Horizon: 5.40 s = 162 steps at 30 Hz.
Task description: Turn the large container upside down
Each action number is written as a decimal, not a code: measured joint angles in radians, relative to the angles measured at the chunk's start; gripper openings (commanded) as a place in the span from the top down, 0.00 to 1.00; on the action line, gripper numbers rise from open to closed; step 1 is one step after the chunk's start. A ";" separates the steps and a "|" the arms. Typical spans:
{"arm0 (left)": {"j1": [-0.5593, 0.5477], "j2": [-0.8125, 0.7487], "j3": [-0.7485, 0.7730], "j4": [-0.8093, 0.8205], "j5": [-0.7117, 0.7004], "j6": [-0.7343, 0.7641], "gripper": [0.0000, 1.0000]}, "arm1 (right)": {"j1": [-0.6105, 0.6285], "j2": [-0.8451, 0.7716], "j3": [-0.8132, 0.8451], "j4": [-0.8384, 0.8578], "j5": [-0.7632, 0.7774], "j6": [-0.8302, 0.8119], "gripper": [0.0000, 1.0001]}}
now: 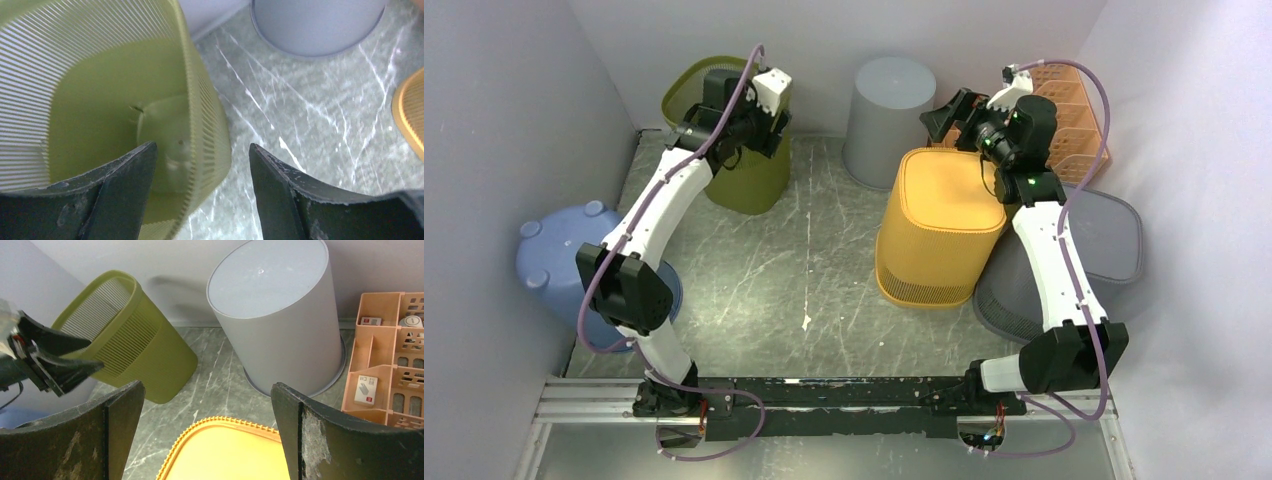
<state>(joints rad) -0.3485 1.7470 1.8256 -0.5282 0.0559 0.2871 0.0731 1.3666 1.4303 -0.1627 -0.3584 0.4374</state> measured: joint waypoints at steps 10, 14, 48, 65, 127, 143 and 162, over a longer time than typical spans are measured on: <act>0.014 -0.024 -0.134 0.008 0.004 0.008 0.93 | 0.000 0.009 -0.011 0.005 0.011 0.000 0.00; 0.015 -0.059 -0.133 0.011 0.042 -0.039 0.93 | 0.000 0.009 -0.029 0.004 0.014 0.000 0.00; 0.161 -0.533 -1.117 1.189 0.375 -1.260 0.93 | 0.000 0.010 -0.087 0.022 0.052 -0.008 0.00; 0.353 -0.151 -1.432 1.997 0.398 -1.825 0.93 | 0.001 0.011 -0.092 0.024 0.048 -0.008 0.00; 0.554 0.175 -0.983 1.767 0.704 -1.681 0.93 | 0.032 0.136 -0.097 0.227 0.063 -0.039 0.00; 0.500 0.074 -0.771 1.126 0.529 -1.236 0.93 | 0.045 0.140 -0.097 0.234 0.063 -0.050 0.00; 0.452 -0.030 -0.667 0.814 0.513 -1.000 0.93 | 0.315 0.301 0.114 0.068 0.062 -0.167 0.00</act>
<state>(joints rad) 0.1032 1.7168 1.1587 0.2855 0.5690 -0.7132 0.3882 1.6680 1.5448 -0.0952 -0.2962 0.2707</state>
